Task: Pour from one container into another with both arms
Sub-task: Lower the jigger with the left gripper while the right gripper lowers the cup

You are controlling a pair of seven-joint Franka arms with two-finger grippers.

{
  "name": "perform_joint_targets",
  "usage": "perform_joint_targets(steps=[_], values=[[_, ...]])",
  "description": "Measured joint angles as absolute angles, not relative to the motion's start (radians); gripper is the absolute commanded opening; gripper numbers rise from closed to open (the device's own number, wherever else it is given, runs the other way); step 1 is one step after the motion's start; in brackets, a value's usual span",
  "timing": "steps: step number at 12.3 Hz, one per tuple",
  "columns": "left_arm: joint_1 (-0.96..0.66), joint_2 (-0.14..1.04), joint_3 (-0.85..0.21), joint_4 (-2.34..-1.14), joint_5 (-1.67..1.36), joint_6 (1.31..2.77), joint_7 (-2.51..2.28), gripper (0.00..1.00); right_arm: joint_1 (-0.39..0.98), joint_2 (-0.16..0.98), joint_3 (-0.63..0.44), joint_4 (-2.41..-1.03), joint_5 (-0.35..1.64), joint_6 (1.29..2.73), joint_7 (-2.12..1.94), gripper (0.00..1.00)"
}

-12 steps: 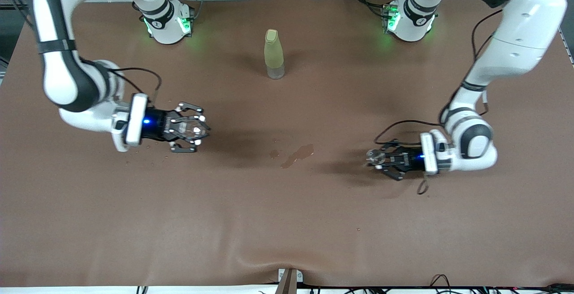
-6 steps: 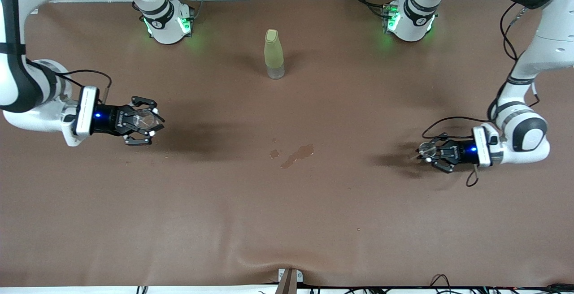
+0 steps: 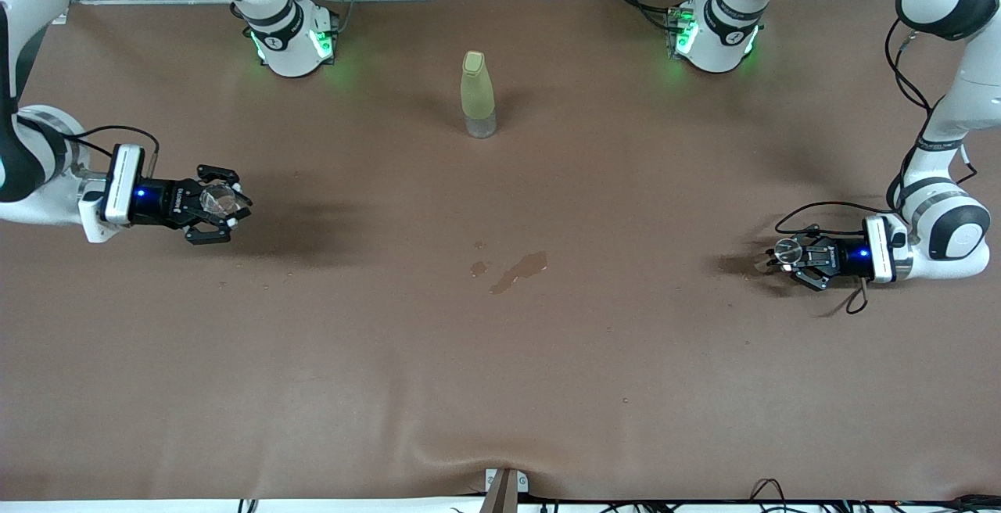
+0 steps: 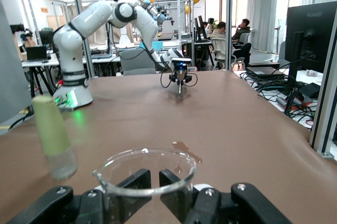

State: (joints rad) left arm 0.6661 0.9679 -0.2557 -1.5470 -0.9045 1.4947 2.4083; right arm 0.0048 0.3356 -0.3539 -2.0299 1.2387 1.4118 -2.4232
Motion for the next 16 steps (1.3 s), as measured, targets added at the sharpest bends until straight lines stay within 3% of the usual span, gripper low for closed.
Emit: perform_joint_targets(steps=[8,10,13,16], values=[[0.674,0.999,-0.244,-1.547,-0.881,1.493,2.416,0.0,-0.111,0.527,-0.354,-2.017,1.17,1.374,-2.731,0.0],[0.674,1.015,-0.244,-1.547,-0.881,1.493,2.417,0.09,-0.126,0.585,-0.354,-1.987,1.166,1.367,-2.749,0.0],[0.68,1.026,-0.244,-1.547,-0.881,1.491,2.417,0.09,-0.13,0.666,-0.353,-1.94,1.165,1.357,-2.768,0.0],[0.689,1.026,-0.243,-1.547,-0.881,1.486,2.417,0.29,-0.13,0.721,-0.351,-1.916,1.165,1.357,-2.783,0.0]])
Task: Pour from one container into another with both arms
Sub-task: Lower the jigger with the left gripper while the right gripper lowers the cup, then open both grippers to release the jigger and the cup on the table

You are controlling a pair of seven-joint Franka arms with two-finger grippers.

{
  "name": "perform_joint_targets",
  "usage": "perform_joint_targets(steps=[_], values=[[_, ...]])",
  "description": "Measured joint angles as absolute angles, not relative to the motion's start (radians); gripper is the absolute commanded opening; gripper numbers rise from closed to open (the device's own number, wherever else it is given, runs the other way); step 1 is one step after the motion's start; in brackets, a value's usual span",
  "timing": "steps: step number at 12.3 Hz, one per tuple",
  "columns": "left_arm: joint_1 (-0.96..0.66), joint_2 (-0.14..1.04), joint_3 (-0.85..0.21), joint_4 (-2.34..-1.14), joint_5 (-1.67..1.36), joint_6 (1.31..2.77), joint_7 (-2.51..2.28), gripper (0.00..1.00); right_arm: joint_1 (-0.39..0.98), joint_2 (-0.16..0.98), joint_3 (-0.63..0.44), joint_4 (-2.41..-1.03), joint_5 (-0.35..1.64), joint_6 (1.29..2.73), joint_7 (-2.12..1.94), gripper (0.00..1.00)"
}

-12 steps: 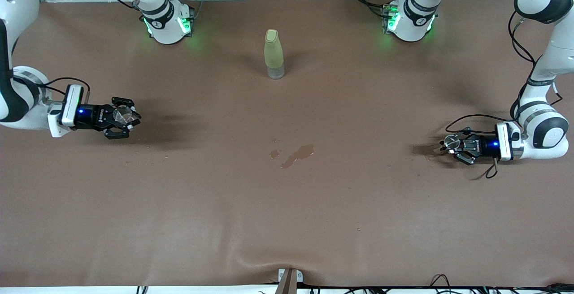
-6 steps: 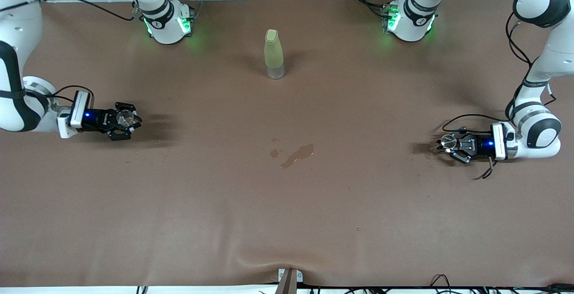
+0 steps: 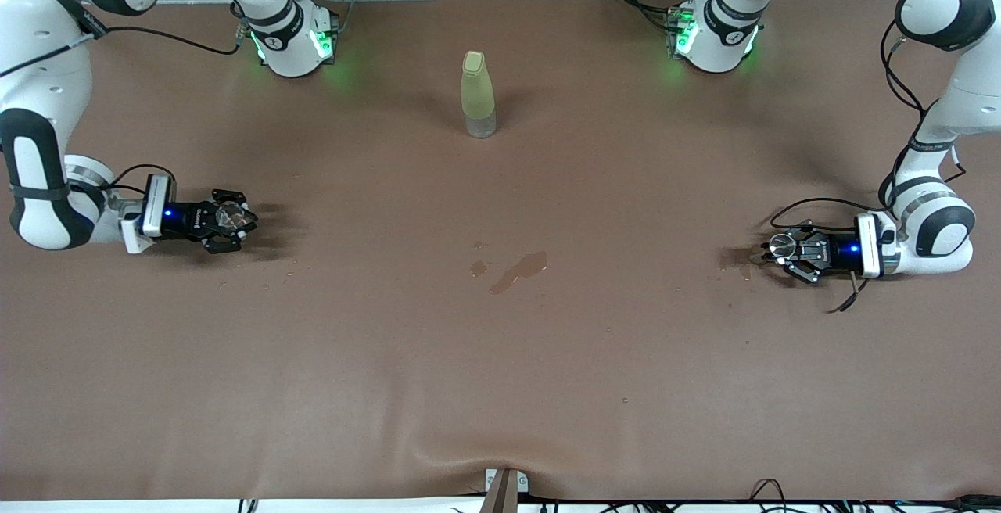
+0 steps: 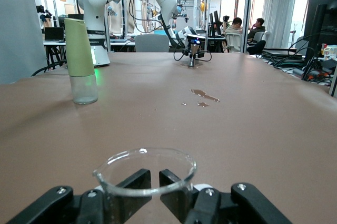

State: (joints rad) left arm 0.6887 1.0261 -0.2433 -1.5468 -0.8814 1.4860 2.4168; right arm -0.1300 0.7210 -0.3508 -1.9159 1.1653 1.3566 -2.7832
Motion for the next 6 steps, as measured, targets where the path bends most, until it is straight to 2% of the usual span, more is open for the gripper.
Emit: perform_joint_targets(steps=[3,6], values=[[0.7,1.026,-0.242,-1.547,-0.881,1.476,2.417,0.4,-0.13,0.766,-0.344,-1.904,1.166,1.355,-2.796,0.0],[0.709,1.026,-0.241,-1.547,-0.881,1.472,2.417,0.4,-0.131,0.816,-0.314,-1.893,1.187,1.355,-2.809,0.0]])
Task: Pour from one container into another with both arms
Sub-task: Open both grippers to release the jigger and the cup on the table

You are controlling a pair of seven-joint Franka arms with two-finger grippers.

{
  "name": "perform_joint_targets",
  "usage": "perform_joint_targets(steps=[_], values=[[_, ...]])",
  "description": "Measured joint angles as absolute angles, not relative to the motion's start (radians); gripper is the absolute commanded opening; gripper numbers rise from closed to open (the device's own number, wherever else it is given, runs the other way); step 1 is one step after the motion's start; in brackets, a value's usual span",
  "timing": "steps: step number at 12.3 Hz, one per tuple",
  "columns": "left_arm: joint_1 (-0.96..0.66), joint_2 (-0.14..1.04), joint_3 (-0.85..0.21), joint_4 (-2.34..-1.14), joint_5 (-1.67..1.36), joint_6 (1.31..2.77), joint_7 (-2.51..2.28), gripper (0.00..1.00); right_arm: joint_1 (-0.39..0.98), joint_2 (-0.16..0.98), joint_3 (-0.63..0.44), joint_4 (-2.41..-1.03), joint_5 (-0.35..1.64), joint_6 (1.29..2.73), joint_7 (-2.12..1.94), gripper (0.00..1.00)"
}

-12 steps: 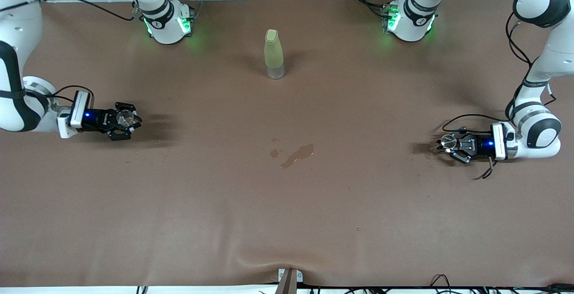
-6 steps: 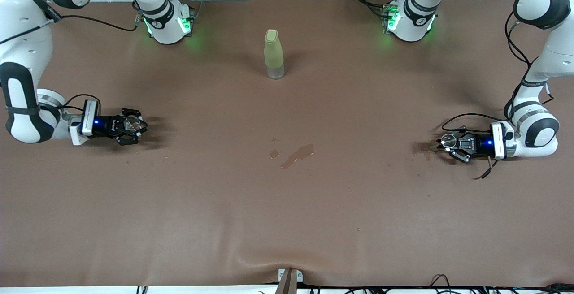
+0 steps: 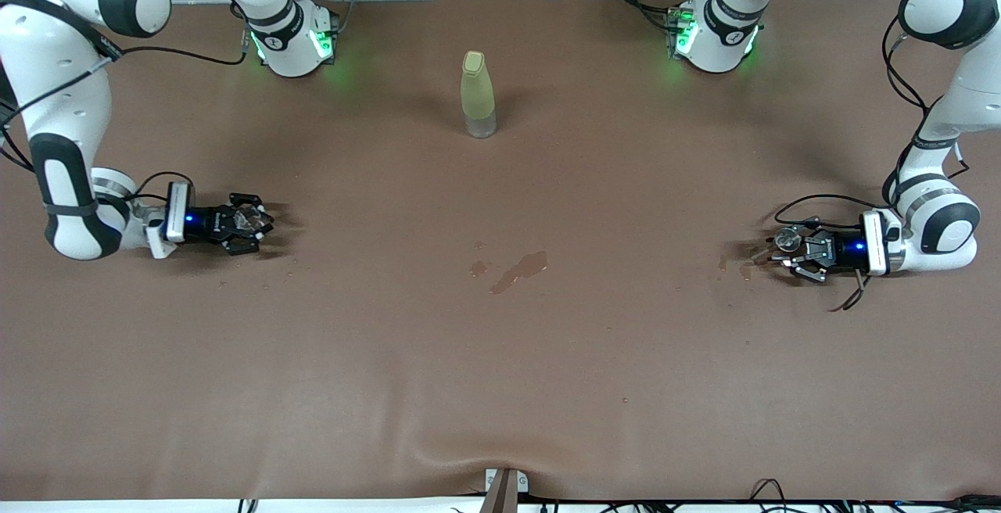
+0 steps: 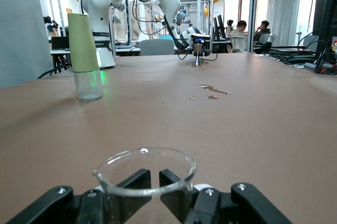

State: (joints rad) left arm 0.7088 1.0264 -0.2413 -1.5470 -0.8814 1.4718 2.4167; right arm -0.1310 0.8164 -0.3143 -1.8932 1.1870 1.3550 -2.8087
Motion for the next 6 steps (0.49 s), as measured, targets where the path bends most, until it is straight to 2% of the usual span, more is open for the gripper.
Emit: perform_joint_targets(steps=[6], values=[[0.714,1.026,-0.223,-1.536,-0.813,1.472,2.392,0.4,-0.131,0.881,-0.286,-1.862,1.23,1.355,-2.821,0.0]])
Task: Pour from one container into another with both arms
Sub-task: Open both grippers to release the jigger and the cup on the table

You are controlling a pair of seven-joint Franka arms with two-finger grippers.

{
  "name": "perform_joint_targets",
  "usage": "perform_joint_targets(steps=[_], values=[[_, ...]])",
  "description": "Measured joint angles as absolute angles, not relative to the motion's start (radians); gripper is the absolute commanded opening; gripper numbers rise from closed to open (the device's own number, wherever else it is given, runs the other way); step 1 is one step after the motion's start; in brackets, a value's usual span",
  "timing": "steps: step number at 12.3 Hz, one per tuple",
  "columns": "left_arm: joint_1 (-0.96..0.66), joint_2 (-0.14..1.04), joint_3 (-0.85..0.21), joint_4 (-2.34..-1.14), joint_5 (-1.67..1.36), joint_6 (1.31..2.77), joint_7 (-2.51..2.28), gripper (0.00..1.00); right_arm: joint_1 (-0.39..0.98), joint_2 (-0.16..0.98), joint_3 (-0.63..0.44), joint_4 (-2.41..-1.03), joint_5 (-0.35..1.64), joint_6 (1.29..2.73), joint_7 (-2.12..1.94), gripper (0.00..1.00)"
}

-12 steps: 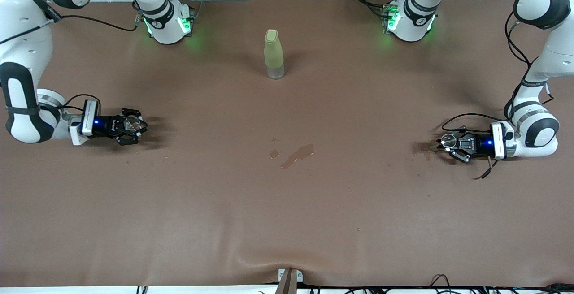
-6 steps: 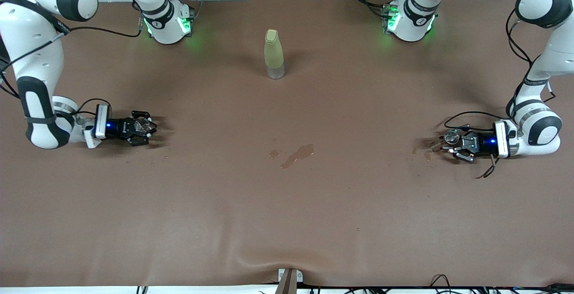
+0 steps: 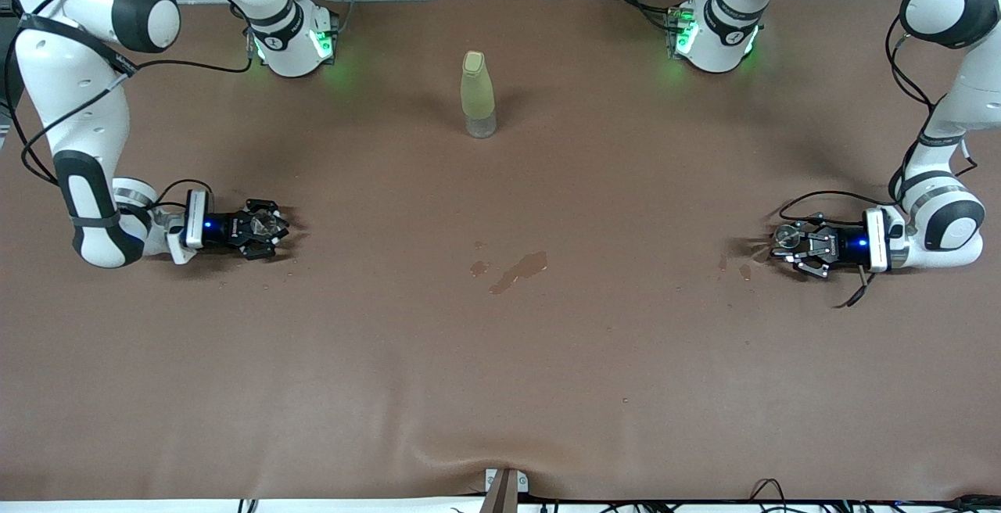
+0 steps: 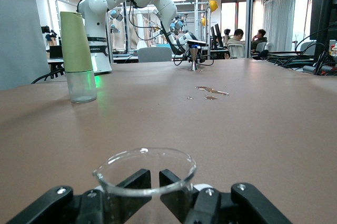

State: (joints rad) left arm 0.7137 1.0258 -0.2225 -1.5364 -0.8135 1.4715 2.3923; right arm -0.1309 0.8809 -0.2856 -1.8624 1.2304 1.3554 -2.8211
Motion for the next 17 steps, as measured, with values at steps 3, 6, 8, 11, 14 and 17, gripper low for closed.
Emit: perform_joint_targets(steps=[3,6,8,11,14,17], values=[[0.715,1.023,-0.215,-1.516,-0.766,1.471,2.383,0.39,-0.131,0.89,-0.286,-1.852,1.232,1.36,-2.822,0.0],[0.733,1.014,-0.182,-1.466,-0.731,1.471,2.365,0.38,-0.131,0.892,-0.286,-1.847,1.232,1.396,-2.822,0.0],[0.743,0.981,-0.178,-1.443,-0.728,1.465,2.27,0.37,-0.131,0.893,-0.286,-1.845,1.232,1.41,-2.822,0.0],[0.734,0.9,-0.198,-1.407,-0.725,1.437,2.026,0.37,-0.131,0.895,-0.286,-1.844,1.232,1.414,-2.812,0.74],[0.683,0.791,-0.207,-1.349,-0.57,1.429,1.821,0.37,-0.131,0.896,-0.287,-1.844,1.231,1.414,-2.778,0.89],[0.624,0.687,-0.207,-1.315,-0.469,1.428,1.638,0.37,-0.131,0.896,-0.293,-1.844,1.231,1.414,-2.77,1.0]])
